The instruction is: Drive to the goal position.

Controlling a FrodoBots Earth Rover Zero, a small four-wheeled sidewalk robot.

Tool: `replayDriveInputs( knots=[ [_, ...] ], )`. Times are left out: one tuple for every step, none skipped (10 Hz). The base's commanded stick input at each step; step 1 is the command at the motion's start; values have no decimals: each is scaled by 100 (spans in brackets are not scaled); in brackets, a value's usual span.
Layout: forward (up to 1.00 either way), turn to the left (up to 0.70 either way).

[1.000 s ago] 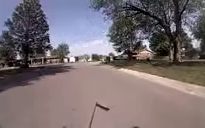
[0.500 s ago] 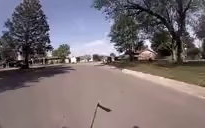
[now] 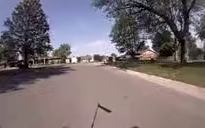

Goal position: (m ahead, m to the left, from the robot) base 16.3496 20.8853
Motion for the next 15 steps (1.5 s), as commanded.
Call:
replayDriveInputs(
  knots=[
    [69,3],
    [69,3],
    [69,3],
    [69,3],
    [69,3],
    [69,3],
    [69,3],
    [69,3],
    [69,3],
    [69,3],
    [69,3],
    [69,3],
    [69,3],
    [69,3],
    [69,3]
  ],
)
